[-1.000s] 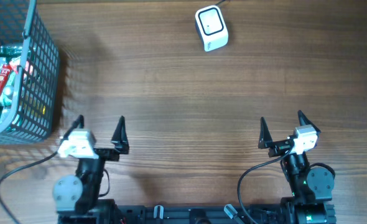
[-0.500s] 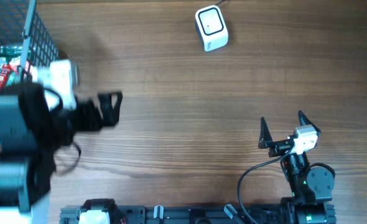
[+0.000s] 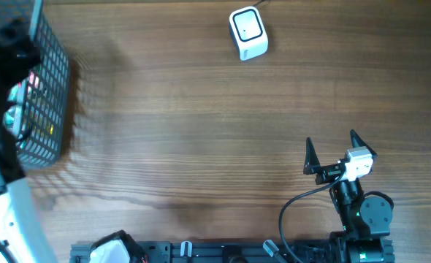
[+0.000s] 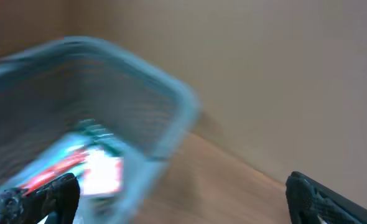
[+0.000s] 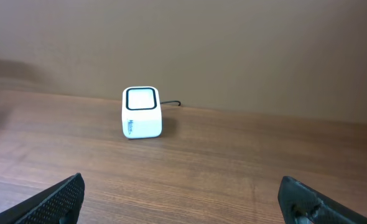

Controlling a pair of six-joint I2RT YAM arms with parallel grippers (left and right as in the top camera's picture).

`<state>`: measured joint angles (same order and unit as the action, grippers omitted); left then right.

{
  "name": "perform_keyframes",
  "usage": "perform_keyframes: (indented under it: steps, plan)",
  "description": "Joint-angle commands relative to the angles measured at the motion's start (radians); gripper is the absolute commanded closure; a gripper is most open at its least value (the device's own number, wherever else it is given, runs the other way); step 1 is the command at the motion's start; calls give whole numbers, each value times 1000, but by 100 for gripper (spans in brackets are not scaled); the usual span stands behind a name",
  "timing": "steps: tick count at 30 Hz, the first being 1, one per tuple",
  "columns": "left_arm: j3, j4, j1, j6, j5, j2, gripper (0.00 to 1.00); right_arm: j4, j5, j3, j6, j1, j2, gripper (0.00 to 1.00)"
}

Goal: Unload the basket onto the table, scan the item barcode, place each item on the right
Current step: 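Reach the left gripper into the basket and grasp the yellow juice bottle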

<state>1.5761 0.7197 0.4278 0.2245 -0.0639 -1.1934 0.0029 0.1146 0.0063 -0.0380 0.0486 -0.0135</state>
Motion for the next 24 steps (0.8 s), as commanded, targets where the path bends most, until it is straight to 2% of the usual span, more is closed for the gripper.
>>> perform_keyframes:
  steps: [1,4,7,13,20,24]
  plan:
    - [14,55,223,16,31,-52,0,3,-14,-1,14,-8,9,0]
    - [14,89,311,16,30,-128,0,3,-13,-1,14,-8,9,0]
    - [14,113,330,14,21,-218,1,3,-13,-1,14,-8,9,0]
    - [14,166,330,-117,-13,-442,10,3,-14,-1,14,-8,9,0]
    - [14,177,330,-118,-37,-507,10,3,-14,-1,14,-8,9,0]
    - [11,188,329,-155,-78,-512,13,3,-14,-1,14,-8,9,0]
